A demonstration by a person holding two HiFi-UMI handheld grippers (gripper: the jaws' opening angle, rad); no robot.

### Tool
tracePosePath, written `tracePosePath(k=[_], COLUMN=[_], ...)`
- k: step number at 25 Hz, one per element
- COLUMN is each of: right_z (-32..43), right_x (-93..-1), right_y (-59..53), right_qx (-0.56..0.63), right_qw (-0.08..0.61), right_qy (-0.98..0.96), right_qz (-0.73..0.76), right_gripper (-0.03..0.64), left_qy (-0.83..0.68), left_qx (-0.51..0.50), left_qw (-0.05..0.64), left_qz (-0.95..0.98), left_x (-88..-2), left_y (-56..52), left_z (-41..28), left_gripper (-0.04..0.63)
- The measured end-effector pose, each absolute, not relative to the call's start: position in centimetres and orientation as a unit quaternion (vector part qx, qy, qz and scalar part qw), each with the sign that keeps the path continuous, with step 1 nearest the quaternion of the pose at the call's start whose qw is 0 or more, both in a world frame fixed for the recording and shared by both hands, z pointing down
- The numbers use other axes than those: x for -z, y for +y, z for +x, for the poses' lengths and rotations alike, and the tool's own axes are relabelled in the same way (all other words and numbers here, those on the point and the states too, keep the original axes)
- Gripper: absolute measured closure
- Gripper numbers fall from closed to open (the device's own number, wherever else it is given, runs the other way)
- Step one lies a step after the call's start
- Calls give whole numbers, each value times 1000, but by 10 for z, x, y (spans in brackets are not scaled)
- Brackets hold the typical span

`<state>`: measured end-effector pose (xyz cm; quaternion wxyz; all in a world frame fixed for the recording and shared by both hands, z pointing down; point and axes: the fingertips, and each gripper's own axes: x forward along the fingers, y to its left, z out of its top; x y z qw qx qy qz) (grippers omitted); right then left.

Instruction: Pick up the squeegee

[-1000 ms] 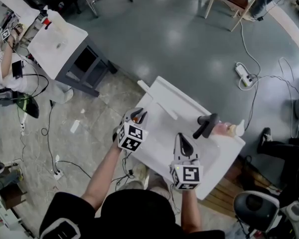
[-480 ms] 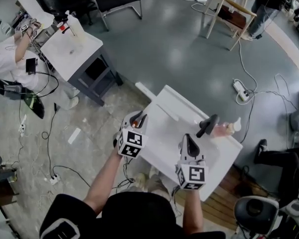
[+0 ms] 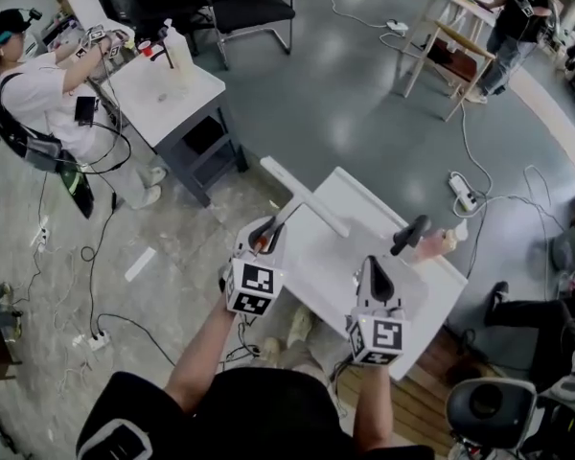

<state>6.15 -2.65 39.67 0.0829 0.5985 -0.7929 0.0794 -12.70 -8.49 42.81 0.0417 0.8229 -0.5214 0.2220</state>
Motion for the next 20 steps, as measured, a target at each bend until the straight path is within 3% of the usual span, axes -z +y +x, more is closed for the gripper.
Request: tracePosePath(k=[20], right_z=[-19], right_x=[-360], right_y=[90], right_qx=[-30], right_qw=[61], right_qy=[-813], right_qz=[579], right_gripper=[618], left_qy=[-583], left_qx=[-157], left_qw=[47], left_qz=[796], left_x=[-375], left_y=[84], left_z=[-235], left_gripper=[522])
